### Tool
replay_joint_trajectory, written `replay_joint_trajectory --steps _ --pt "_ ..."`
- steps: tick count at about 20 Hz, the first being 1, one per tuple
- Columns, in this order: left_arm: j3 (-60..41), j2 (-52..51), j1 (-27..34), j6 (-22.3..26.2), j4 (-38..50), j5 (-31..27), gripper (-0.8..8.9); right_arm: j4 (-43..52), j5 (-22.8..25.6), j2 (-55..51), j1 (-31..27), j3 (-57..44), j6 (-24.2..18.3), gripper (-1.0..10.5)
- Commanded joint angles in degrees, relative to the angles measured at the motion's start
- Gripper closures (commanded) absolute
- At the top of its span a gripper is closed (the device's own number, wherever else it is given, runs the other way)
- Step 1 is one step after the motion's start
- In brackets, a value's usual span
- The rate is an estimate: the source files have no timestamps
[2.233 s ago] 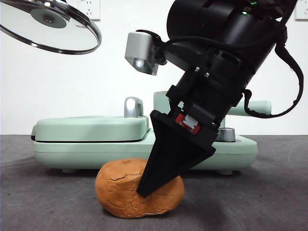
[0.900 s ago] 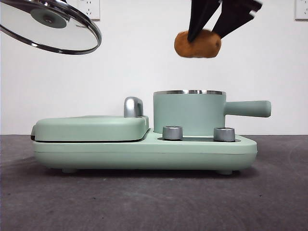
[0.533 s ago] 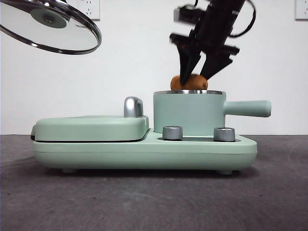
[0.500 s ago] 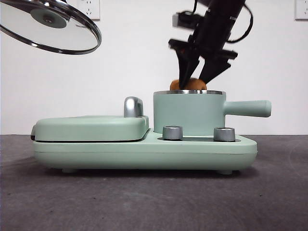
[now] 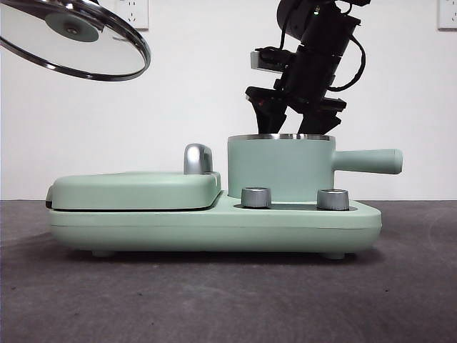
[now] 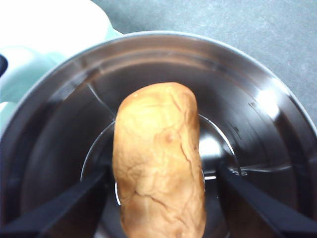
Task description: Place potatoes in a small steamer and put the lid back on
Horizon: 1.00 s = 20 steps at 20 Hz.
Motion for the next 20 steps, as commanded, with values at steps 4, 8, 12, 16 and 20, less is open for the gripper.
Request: replay_joint_trajectory --steps 4,8,12,16,20 --pt "0.79 -0.02 -0.22 -0.42 1.42 -0.09 8.03 -7.04 -1.97 -8.81 0.37 0.85 0.22 5.9" --pt "0.79 -0.02 -0.22 -0.42 1.40 -0.09 8.03 1.75 -1.27 -23.93 -0.57 -14.73 0.85 5.9" --pt "0.79 0.00 -0.22 -0.44 1.44 -0.07 8.03 8.83 -1.20 -39.52 -4.24 -34.23 2.97 6.0" --pt "0.79 0.28 -0.39 -0.46 1.60 1.07 8.04 8.76 -1.05 -51.74 -9.07 -46.25 1.77 6.0" --pt "0.79 1.42 -0.79 -0.48 2.43 2.51 8.03 7.13 -1.05 -59.30 -13.11 -51.43 0.90 6.0"
